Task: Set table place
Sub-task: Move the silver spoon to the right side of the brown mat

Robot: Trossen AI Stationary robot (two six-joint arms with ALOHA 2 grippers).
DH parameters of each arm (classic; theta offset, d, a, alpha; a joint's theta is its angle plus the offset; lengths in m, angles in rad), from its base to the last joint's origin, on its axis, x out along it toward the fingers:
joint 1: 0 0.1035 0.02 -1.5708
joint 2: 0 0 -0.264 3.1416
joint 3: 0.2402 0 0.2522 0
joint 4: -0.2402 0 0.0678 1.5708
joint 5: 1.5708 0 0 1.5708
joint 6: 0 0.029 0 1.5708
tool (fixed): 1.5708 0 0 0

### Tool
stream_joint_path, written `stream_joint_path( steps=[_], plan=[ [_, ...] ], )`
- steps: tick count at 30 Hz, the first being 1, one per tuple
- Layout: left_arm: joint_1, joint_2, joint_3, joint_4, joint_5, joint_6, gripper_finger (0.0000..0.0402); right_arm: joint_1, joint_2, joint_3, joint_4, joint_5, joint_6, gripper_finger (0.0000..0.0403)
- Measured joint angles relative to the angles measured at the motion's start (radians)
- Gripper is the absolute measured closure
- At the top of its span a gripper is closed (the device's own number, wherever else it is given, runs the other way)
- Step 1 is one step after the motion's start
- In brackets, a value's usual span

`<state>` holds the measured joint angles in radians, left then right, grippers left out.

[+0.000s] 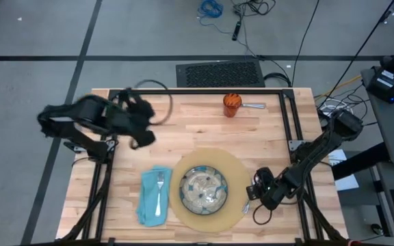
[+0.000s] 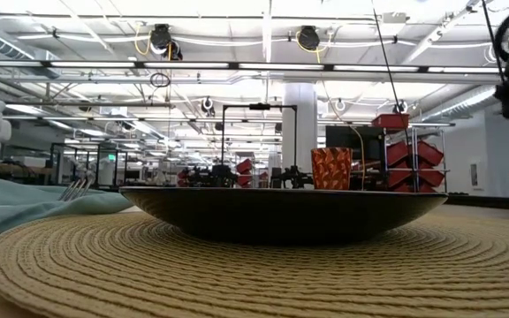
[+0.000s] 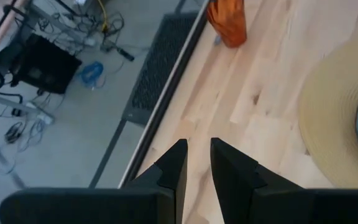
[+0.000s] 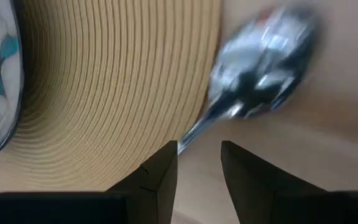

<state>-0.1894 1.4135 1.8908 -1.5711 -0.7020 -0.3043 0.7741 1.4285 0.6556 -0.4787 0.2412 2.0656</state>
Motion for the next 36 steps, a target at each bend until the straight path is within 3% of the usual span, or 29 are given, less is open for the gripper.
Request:
stream_joint_path(
  steps=[5, 14, 26, 36],
  plan=[
    [0.0, -0.105, 0.0, -0.001, -0.01, 0.019, 0.0346, -0.025, 0.094, 0.003, 0.15, -0.006, 0.036, 0.0286],
    [-0.001, -0.213, -0.01, 0.002, 0.022, 0.033, 0.0346, -0.097, 0.121, 0.005, 0.178, -0.015, 0.033, 0.0286],
    [-0.001, -0.256, -0.223, 0.0, 0.032, 0.083, 0.0346, -0.109, 0.085, 0.034, 0.108, 0.057, 0.027, 0.0286],
    [-0.001, -0.261, -0.284, 0.037, 0.021, 0.084, 0.0346, -0.1, 0.002, 0.037, 0.068, 0.044, 0.032, 0.0287]
  ],
)
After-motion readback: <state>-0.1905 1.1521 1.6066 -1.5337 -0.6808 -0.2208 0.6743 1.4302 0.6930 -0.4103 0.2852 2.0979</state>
